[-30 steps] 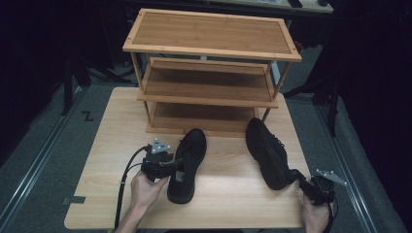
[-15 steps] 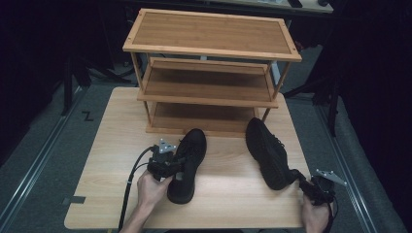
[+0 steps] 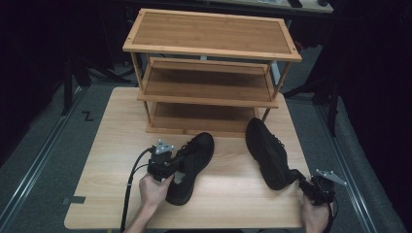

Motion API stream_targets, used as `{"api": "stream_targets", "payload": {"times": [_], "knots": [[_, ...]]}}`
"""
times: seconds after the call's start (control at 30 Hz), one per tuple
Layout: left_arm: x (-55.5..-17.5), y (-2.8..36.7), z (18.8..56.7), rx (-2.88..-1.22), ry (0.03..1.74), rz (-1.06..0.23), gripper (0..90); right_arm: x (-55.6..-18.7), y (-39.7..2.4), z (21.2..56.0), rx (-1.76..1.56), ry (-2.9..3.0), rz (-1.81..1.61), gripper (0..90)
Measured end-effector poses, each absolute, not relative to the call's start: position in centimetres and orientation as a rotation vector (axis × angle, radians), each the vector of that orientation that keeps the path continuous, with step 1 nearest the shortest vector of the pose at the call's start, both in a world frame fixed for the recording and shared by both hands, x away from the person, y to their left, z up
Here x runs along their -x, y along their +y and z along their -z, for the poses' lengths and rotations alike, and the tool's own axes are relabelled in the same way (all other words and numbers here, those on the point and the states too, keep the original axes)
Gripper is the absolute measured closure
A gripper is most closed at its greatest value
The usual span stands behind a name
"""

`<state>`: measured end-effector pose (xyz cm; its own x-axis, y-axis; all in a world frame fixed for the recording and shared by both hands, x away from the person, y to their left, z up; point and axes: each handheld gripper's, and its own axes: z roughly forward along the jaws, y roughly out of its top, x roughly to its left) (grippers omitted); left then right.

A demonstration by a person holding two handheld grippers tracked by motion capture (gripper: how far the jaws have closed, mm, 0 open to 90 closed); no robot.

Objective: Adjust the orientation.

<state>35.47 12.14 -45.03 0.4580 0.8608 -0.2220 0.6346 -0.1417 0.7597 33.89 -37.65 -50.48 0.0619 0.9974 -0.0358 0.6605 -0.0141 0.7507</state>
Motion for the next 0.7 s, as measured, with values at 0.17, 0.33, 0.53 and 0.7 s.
{"api": "stream_targets", "payload": {"times": [0.17, 0.33, 0.53, 0.7], "knots": [[-35.4, 11.6, 44.6, -1.867, 1.232, -0.349, 88.1, -33.9, -37.6, 50.5, -1.739, 1.661, -0.715, 53.4], [-35.7, 11.2, 44.1, -1.859, 1.198, -0.355, 88.2, -33.9, -37.6, 50.5, -1.738, 1.661, -0.714, 53.5], [-36.5, 11.4, 43.1, -1.836, 1.189, -0.351, 88.3, -33.9, -37.6, 50.5, -1.739, 1.662, -0.716, 53.5], [-37.4, 11.6, 42.5, -1.816, 1.19, -0.346, 88.3, -33.9, -37.7, 50.5, -1.739, 1.663, -0.718, 53.6]]}}
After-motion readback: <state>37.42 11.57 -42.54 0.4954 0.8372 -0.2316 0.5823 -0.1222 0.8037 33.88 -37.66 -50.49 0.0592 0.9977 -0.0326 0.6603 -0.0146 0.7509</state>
